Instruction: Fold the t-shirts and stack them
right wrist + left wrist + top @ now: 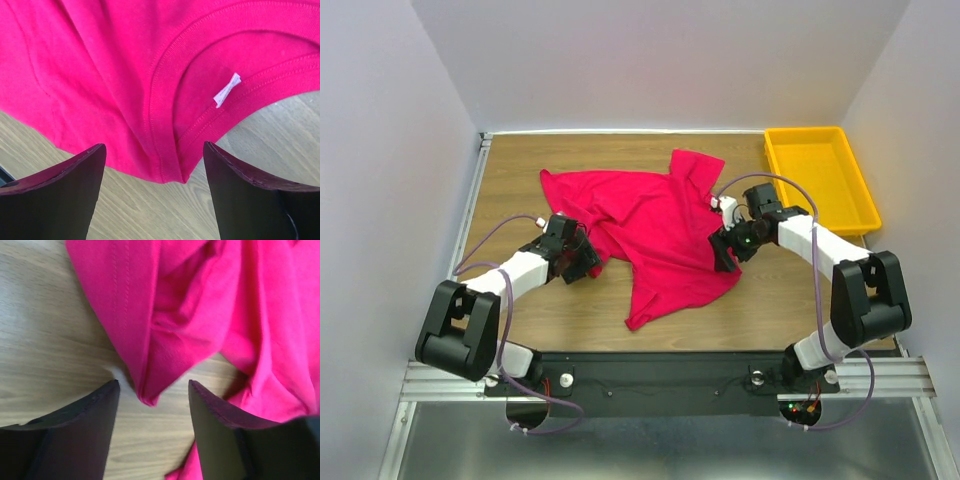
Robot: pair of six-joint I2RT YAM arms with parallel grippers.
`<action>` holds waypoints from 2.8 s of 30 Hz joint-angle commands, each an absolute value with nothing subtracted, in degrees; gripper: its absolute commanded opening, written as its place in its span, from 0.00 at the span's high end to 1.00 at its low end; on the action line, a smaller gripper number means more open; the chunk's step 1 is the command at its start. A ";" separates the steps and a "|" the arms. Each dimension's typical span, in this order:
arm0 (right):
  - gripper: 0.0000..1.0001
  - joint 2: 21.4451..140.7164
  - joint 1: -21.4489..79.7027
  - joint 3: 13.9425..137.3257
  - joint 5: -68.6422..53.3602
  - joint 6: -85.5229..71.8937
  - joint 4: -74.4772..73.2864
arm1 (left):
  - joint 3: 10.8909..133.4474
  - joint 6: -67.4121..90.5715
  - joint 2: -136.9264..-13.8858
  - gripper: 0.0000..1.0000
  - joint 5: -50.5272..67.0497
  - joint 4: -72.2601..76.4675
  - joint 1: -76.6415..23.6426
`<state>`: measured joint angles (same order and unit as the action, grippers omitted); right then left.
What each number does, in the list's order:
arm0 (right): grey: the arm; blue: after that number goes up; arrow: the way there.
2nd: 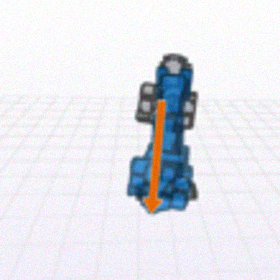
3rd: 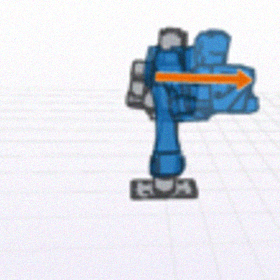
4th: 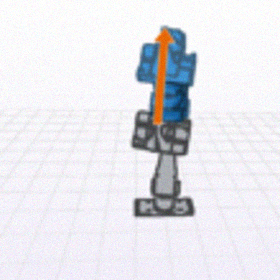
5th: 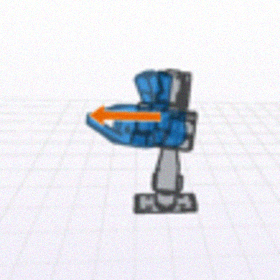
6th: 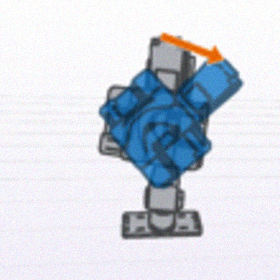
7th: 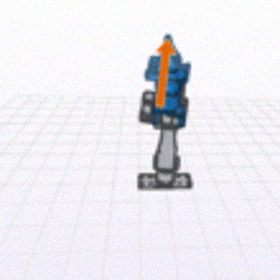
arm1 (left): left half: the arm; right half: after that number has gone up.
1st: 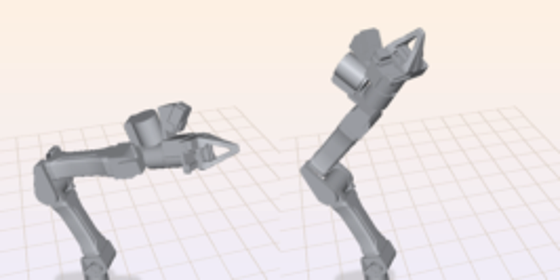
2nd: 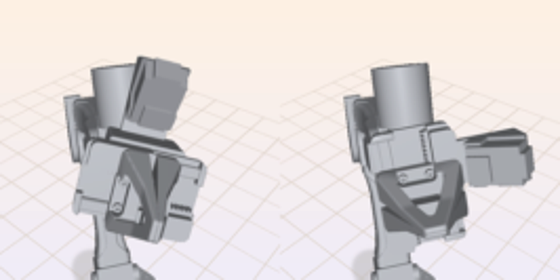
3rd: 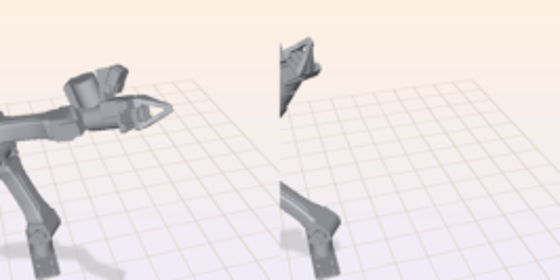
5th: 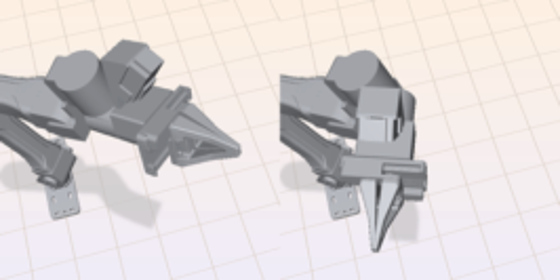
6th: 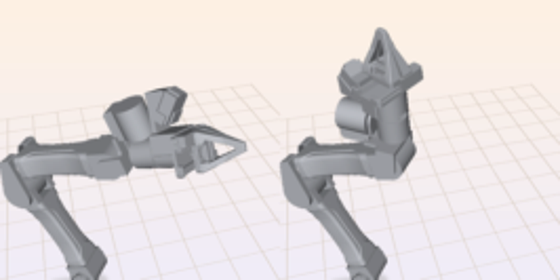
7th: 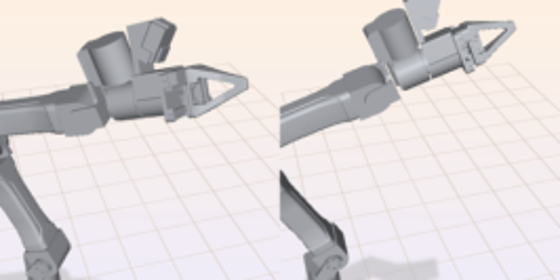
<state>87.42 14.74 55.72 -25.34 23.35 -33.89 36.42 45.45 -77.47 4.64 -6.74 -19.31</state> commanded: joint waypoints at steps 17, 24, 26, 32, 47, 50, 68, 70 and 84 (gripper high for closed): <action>0.32 94.04 10.72 57.22 -31.47 29.00 -42.36 | 40.17 37.27 -73.66 1.00 2.11 -10.54 -19.51; 0.55 96.94 10.64 58.01 -32.52 28.56 -42.71 | 38.76 36.30 -68.82 1.00 3.25 -14.32 -19.16; 0.73 97.73 10.64 58.27 -32.52 28.56 -43.06 | 38.15 36.39 -68.38 1.00 5.70 -14.59 -18.03; 0.99 93.62 10.29 58.97 -22.96 29.79 -43.77 | 37.26 35.25 -62.50 1.00 8.61 -19.76 -9.96; 0.99 92.64 4.31 63.36 -5.11 33.31 -41.49 | 40.34 31.46 -50.54 1.00 11.26 -32.86 11.24; 0.99 92.81 3.52 64.94 -4.49 32.78 -40.52 | 40.78 33.66 -49.84 1.00 8.45 -33.58 13.44; 0.35 83.32 4.82 68.73 -26.39 37.35 -45.15 | 44.03 25.76 -45.36 0.27 12.21 -34.55 15.64; 0.35 84.02 7.37 68.56 -33.89 39.62 -47.80 | 44.56 23.92 -43.96 0.27 12.83 -32.71 15.56; 0.40 96.23 41.65 67.33 -23.48 29.72 -39.11 | 42.46 25.40 -40.25 0.24 15.91 -22.76 15.64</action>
<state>94.89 39.42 65.14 -30.83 34.09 -42.59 42.13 26.26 -41.36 14.90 -25.32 15.27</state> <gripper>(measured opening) 0.613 0.757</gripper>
